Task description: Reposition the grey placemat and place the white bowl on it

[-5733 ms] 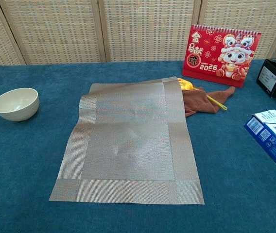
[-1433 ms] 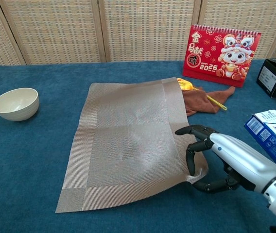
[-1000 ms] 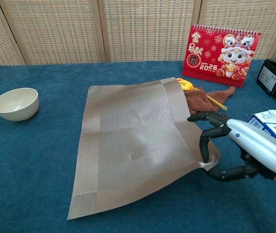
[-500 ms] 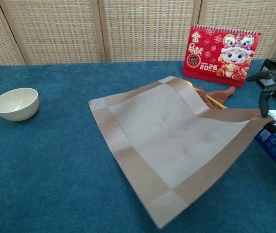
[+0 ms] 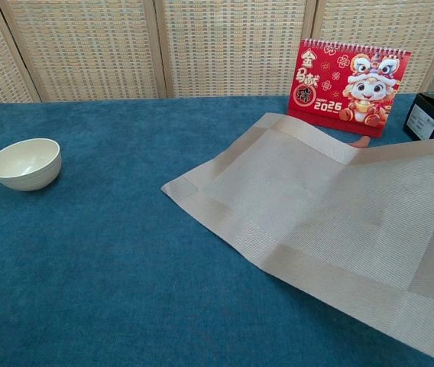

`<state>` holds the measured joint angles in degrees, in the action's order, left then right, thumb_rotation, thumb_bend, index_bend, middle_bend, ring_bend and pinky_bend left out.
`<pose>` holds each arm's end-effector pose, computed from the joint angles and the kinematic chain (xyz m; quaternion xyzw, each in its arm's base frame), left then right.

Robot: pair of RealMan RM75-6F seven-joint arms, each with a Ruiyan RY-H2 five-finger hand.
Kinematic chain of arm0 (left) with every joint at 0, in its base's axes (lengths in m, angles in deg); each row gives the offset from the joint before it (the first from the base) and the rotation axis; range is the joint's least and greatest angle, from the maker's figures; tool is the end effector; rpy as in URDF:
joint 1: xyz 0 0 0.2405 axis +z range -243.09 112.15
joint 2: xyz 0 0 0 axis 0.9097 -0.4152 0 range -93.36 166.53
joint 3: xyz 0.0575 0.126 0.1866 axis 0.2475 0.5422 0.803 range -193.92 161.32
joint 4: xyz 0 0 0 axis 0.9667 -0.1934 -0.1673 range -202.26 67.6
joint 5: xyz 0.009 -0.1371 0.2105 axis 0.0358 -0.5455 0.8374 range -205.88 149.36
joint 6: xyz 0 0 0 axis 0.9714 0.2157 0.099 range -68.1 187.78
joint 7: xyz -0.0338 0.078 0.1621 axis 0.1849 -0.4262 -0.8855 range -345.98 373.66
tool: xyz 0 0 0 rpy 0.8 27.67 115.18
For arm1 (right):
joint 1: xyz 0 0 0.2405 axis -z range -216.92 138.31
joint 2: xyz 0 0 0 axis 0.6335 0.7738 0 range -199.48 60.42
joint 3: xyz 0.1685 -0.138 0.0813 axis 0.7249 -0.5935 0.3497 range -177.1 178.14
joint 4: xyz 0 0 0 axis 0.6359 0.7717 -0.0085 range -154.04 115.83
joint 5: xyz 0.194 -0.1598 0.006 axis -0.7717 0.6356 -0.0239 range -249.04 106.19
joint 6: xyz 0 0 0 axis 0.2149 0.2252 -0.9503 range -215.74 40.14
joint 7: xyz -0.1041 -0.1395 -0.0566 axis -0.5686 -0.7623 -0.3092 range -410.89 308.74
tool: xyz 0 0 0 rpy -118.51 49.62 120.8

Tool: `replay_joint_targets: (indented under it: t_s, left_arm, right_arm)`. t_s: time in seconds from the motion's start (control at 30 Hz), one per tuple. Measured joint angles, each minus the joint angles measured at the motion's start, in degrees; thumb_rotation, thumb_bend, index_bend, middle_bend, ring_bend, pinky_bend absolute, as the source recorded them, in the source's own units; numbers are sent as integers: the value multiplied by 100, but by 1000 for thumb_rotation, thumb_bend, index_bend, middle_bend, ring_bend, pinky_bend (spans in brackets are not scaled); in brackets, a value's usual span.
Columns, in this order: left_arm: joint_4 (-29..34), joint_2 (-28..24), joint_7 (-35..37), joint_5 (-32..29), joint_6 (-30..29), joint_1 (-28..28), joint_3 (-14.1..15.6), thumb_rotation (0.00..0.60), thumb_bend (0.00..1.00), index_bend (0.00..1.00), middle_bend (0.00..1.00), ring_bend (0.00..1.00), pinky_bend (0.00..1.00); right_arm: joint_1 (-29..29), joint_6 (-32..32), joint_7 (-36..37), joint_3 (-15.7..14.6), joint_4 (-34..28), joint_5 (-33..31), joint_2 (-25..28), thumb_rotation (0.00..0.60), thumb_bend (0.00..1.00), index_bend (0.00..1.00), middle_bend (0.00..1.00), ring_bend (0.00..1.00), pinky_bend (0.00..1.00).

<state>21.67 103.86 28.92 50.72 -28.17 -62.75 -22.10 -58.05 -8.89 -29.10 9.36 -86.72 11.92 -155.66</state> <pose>-0.3519 0.1881 0.1263 -0.4474 -0.4812 -0.4391 0.6127 -0.2861 -0.3250 0.0388 0.5386 -0.4421 0.5325 0.4805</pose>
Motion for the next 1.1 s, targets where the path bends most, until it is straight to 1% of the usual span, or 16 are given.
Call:
replay_joint_targets:
  t_s: [0.13, 0.3, 0.7, 1.1]
  left_arm:
    - [0, 22, -45, 35, 9, -11, 23, 600, 288, 318, 0, 0, 0]
    - [5, 38, -75, 36, 10, -18, 23, 600, 288, 318, 0, 0, 0]
    - [-50, 72, -89, 10, 69, -42, 28, 600, 290, 318, 0, 0, 0]
    - [-62, 90, -117, 9, 89, -53, 37, 600, 289, 318, 0, 0, 0]
  right_arm:
    - [-45, -159, 30, 42, 213, -81, 8, 600, 510, 747, 233, 0, 0]
    - [-191, -395, -42, 118, 336, -158, 28, 600, 509, 747, 233, 0, 0]
    - [-568, -902, -407, 483, 289, -538, 192, 600, 509, 756, 246, 0, 0]
    - [-795, -1348, -611, 736, 401, -957, 328, 600, 497, 756, 246, 0, 0]
